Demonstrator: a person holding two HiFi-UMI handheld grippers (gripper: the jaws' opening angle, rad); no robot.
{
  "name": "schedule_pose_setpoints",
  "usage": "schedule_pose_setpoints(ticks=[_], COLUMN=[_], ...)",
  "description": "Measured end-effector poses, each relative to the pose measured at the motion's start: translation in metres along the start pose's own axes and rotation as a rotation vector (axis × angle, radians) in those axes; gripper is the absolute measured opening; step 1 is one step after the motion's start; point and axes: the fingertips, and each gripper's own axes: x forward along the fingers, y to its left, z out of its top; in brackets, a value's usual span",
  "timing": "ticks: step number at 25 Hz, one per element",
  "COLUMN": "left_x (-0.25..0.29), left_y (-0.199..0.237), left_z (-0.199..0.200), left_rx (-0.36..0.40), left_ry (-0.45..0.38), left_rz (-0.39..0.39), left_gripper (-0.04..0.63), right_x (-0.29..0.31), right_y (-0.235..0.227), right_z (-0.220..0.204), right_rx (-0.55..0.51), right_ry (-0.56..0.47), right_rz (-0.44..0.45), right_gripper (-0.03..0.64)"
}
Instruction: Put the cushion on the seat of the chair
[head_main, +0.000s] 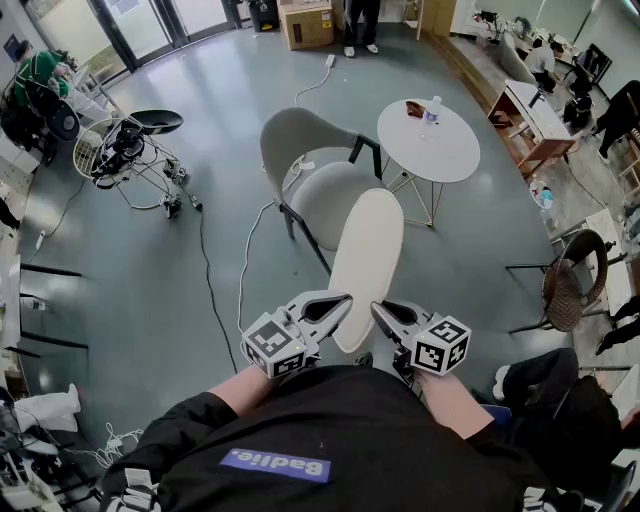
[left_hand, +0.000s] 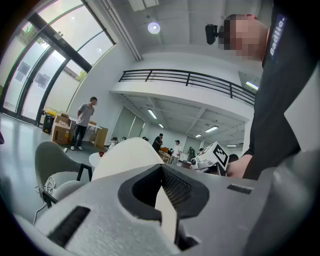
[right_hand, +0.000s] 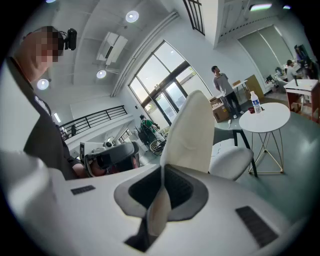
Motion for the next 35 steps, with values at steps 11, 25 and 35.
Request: schedule_pose_setpoints(ticks=[11, 25, 35], left_x=[0.010, 0.041, 0.054], left_y=[-0.004, -0.011, 0.029], left_z=[-0.001, -0.004, 0.001], left_rx=[0.003, 0.014, 0.000], left_ry=[0.005, 0.001, -0.013], left_rz=[0.006, 0.078, 0.084], left_gripper=[0.015, 0.015, 0.015], right_x=[-0.007, -0.026, -0.003], right_y=[-0.007, -0.040, -0.076], right_z=[0.002, 0.006, 0.023], right_rx=[0.002, 0.034, 0.066], right_ry=[-0.005, -0.014, -0.012], right_rz=[0.006, 0.067, 0.043], right_gripper=[0.041, 0.041, 0.041])
